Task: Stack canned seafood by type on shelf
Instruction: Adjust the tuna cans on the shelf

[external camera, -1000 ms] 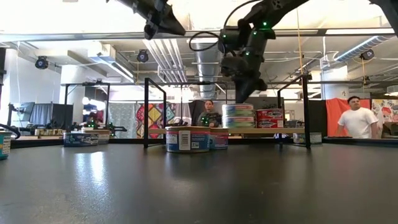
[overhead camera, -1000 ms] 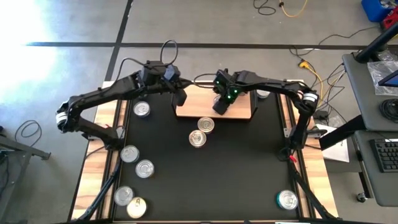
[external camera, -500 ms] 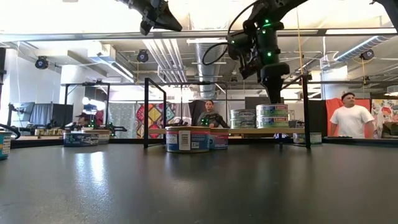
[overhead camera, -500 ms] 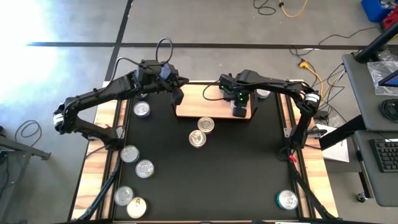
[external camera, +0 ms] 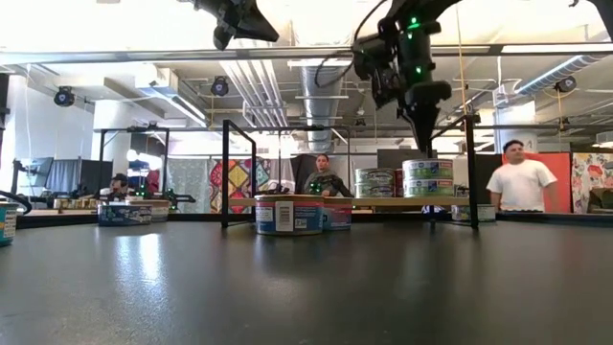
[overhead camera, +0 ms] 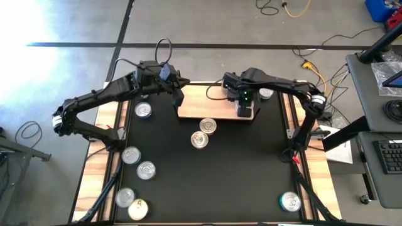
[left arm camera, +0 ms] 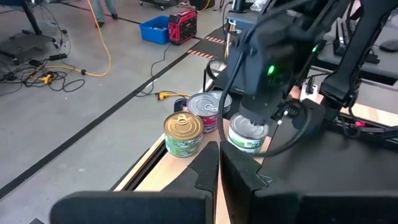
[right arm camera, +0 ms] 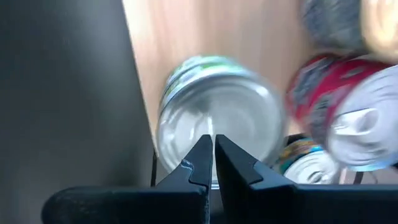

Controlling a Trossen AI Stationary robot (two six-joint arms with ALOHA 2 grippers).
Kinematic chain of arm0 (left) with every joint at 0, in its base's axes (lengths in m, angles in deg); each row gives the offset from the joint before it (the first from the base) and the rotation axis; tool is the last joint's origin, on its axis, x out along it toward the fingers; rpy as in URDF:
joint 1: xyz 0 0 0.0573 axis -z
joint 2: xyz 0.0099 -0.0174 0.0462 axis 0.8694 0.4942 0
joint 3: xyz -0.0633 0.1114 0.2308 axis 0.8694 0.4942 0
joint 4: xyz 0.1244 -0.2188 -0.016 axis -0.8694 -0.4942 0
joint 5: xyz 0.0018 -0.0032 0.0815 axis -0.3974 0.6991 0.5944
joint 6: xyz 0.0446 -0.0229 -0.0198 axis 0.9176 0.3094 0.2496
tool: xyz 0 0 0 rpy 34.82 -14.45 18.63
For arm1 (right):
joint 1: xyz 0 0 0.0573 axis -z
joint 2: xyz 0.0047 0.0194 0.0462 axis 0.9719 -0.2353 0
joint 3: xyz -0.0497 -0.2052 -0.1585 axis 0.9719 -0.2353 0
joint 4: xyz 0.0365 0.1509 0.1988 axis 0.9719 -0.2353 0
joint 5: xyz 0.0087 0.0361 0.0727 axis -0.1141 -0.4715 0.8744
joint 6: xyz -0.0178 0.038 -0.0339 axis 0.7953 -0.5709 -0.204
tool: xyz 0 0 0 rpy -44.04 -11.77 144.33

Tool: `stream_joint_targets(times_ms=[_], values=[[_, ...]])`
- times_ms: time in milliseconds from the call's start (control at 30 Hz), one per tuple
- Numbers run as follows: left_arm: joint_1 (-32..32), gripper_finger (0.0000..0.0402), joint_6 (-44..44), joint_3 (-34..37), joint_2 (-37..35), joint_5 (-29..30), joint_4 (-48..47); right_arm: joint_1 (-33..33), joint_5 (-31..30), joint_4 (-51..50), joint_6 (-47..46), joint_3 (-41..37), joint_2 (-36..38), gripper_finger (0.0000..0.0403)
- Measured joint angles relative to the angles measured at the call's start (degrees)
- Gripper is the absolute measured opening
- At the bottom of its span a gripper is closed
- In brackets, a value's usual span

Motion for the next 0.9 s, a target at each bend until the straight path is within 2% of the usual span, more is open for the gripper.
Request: stream_joint_targets(times_ms=[267,467,700,767,900], values=[[1.3,0.0,-1.8,0.0,-1.1,0.0,-0.3,4.7,-6.4,8.4,11.4,1.7,-1.1,0.0012],[7.3,0.0,-1.8,0.0,-5.5,0.9,-2.8,10.0,-10.5,12.2,20.6,1.7,-2.5,0.0012],[12.7,0.0,0.2,0.0,-9.5,13.4,-9.6,13.8,-8.9,12.2,22.1,1.7,-5.0,0.0012],[12.7,0.0,0.2,0.0,-9.8,14.5,-11.2,14.1,-6.4,12.2,21.2,1.7,-6.4,0.0012],[12.7,0.0,0.1,0.0,-10.0,14.8,-12.1,14.1,-5.3,12.3,19.3,2.1,-8.0,0.0012]])
